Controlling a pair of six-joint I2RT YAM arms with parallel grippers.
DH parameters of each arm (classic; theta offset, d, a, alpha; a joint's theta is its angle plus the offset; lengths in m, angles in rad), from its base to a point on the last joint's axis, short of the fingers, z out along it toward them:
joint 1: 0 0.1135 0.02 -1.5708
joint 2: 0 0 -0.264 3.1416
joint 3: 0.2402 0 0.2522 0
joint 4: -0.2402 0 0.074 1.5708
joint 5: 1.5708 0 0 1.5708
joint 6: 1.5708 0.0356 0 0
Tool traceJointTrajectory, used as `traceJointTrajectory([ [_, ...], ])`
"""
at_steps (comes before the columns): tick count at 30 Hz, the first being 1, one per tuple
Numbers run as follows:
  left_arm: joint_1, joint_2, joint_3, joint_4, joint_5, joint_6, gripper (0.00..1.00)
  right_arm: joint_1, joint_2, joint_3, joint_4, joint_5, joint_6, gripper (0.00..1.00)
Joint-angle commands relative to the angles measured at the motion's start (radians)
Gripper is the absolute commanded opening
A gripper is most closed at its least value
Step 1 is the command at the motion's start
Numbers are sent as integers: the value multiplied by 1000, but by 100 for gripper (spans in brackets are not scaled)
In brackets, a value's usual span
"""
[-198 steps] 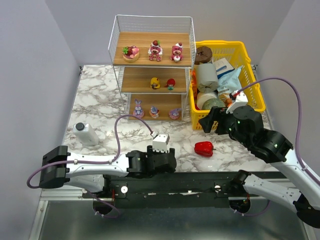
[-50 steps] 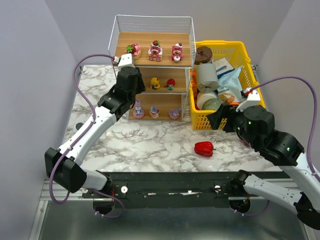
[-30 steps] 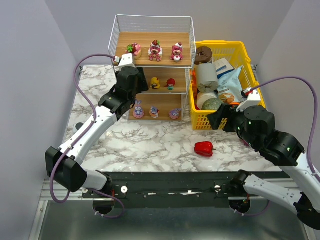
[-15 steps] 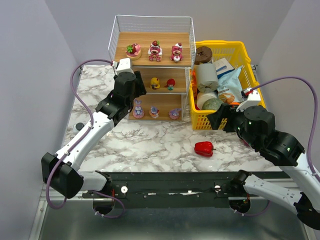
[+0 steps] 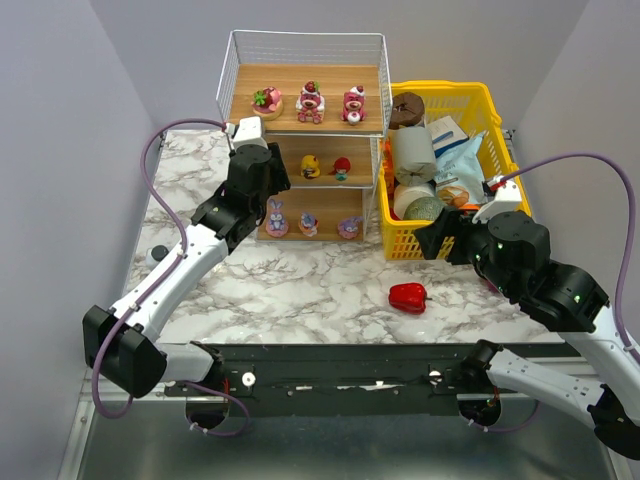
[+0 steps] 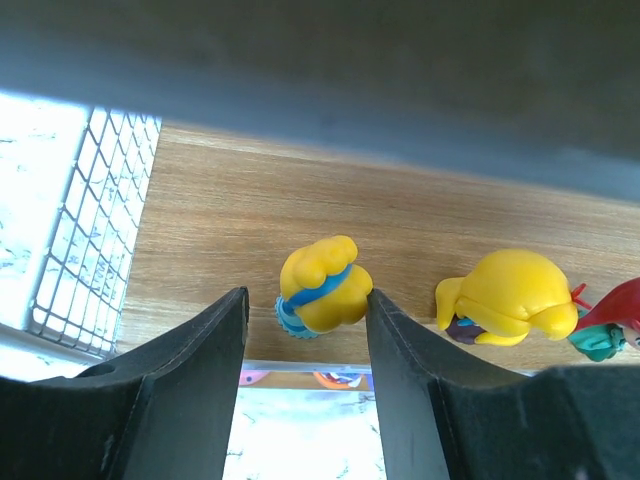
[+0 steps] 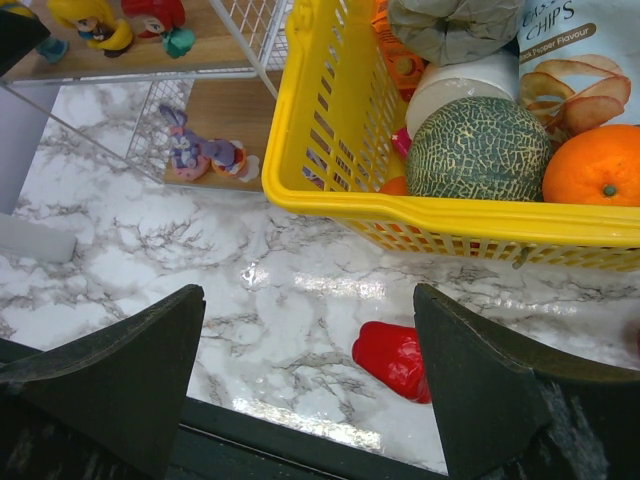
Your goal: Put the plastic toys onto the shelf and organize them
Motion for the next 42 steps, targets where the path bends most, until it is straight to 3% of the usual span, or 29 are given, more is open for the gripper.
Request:
traceJointTrajectory([
  [1, 5, -1, -33, -46, 50, 44, 58, -4, -8, -11, 8, 25, 12, 92],
  [6, 10, 4, -28, -39, 110, 95, 60, -4, -10, -11, 7, 25, 10, 92],
  [11, 10, 2, -33, -42, 156, 112, 68, -4, -10, -12, 7, 25, 10, 92],
  [17, 14, -19, -53, -59, 165, 114, 68, -4, -11, -15, 8, 27, 15, 92],
  [26, 24, -44, -93, -69, 200, 132, 62, -4, -13, -18, 8, 25, 15, 92],
  [42, 54, -56, -108, -89, 145, 94, 54, -4, -8, -12, 11, 24, 12, 92],
])
